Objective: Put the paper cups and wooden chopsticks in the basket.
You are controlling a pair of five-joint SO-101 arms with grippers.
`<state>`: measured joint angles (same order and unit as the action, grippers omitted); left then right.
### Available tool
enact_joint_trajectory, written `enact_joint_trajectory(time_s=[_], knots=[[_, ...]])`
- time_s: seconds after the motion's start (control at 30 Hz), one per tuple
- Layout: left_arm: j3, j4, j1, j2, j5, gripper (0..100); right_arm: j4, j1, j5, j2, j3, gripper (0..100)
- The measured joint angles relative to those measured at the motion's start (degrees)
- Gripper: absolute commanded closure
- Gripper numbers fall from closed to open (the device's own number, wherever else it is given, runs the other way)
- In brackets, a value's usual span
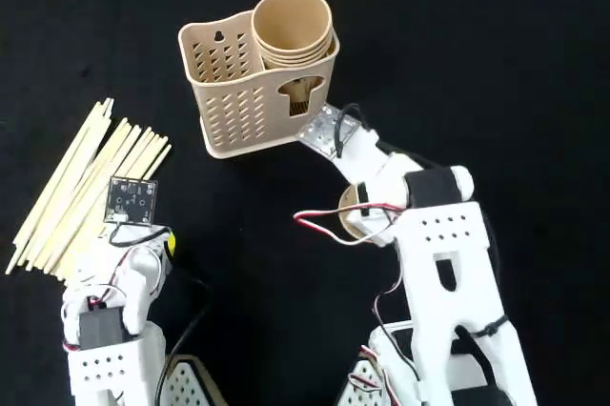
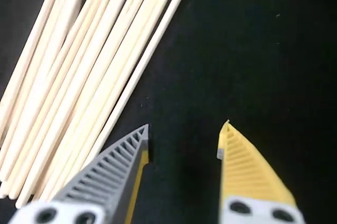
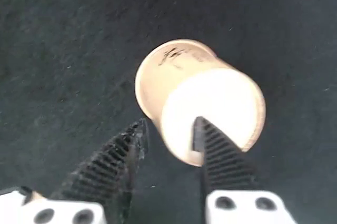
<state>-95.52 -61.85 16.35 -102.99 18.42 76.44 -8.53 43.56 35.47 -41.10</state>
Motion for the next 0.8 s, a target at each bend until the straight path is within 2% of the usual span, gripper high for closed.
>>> enact_joint_trajectory(time_s=[0.1, 0.37, 0.47, 0.8], knots=[[0.0, 0.0, 0.5, 0.2, 0.0, 78, -1.3, 0.0, 0.8, -1.1, 0.4, 98.6], [0.0, 0.0, 0.6, 0.2, 0.0, 78, -1.2, 0.0, -0.1, -1.3, 1.1, 98.6], [0.0, 0.0, 0.6, 0.2, 0.0, 78, -0.4, -0.7, -4.3, -2.3, 3.0, 98.6], [0.0, 0.0, 0.6, 0.2, 0.0, 78, 8.5, -12.2, -24.9, -2.4, 14.9, 98.6]])
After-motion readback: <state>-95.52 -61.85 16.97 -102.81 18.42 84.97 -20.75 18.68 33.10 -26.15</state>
